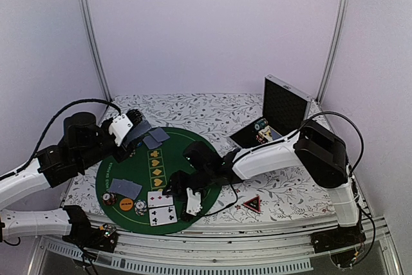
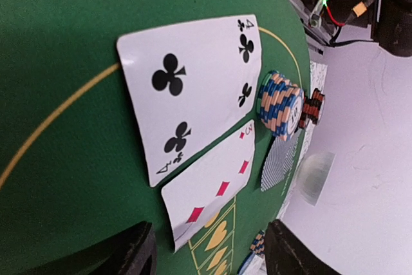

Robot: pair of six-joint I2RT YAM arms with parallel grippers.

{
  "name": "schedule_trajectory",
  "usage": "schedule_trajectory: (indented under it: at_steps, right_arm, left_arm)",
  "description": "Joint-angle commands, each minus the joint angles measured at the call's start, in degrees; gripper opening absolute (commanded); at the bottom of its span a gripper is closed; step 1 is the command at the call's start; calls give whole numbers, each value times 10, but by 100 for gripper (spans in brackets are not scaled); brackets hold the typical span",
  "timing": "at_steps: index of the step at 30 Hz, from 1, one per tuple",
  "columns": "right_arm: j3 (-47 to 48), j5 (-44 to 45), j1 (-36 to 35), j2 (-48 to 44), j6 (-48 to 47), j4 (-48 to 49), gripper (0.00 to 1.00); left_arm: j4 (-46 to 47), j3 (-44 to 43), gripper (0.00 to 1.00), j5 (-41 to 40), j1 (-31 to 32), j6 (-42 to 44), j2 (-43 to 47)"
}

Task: Distribute texas hold em gaming equipment
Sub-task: Flop the poker card in the community card area, then pick up the poker card from the face-down deck piles.

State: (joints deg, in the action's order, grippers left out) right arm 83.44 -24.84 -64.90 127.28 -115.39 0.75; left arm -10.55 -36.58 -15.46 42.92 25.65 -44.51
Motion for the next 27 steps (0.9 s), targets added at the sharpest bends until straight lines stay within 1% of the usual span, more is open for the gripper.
schedule_trajectory:
  at_steps: [1, 3, 5, 6, 7, 9, 10, 11, 12, 14, 15, 17, 18, 19, 21, 23, 25, 27]
  right_arm:
    - [-54, 55, 5, -48, 24, 34, 75]
    - [-76, 66, 8, -67, 35, 64, 89]
    - [-108, 72, 12, -93, 58, 116, 94]
    - [-124, 72, 14, -106, 78, 160, 100]
    - [-135, 76, 17, -117, 105, 224, 99]
    - [-155, 104, 23, -135, 235, 330, 99]
    - [-155, 117, 25, -145, 280, 360, 99]
    - [-153, 130, 27, -155, 356, 380, 99]
    - [-149, 134, 29, -167, 403, 387, 99]
    - [-146, 125, 33, -192, 518, 387, 99]
    - [-146, 123, 34, -205, 599, 387, 99]
    - [-146, 137, 41, -229, 719, 385, 99]
    - [-129, 144, 47, -242, 815, 368, 99]
    - [-109, 127, 57, -249, 872, 333, 99]
    - [-65, 40, 80, -251, 1017, 254, 99]
    - [-7, -50, 94, -239, 1105, 190, 99]
    - [44, -98, 95, -221, 1167, 133, 99]
    - [83, -132, 95, -199, 1218, 96, 99]
  left_arm:
    - [17, 5, 57, 8, -7, 0, 7]
    - [16, 4, 57, 9, -6, -1, 7]
    - [15, 4, 57, 9, -7, -1, 7]
    - [15, 4, 57, 9, -7, 0, 8]
    - [15, 4, 57, 9, -7, 1, 8]
    - [13, 5, 57, 13, -6, 3, 8]
    - [12, 5, 57, 17, -7, 4, 7]
    - [10, 4, 57, 20, -6, 4, 5]
    - [9, 3, 57, 24, -7, 4, 4]
    - [4, 2, 57, 37, -6, 5, 3]
    - [2, 2, 57, 45, -6, 6, 4]
    - [-2, 3, 57, 63, -4, 10, 9]
    - [-3, 5, 57, 72, -2, 12, 13]
    - [-3, 7, 57, 80, 0, 14, 17]
    - [-3, 10, 57, 94, 4, 20, 24]
    - [-5, 11, 57, 105, 7, 23, 27]
    - [-7, 11, 57, 112, 11, 25, 28]
    - [-8, 12, 57, 114, 14, 26, 26]
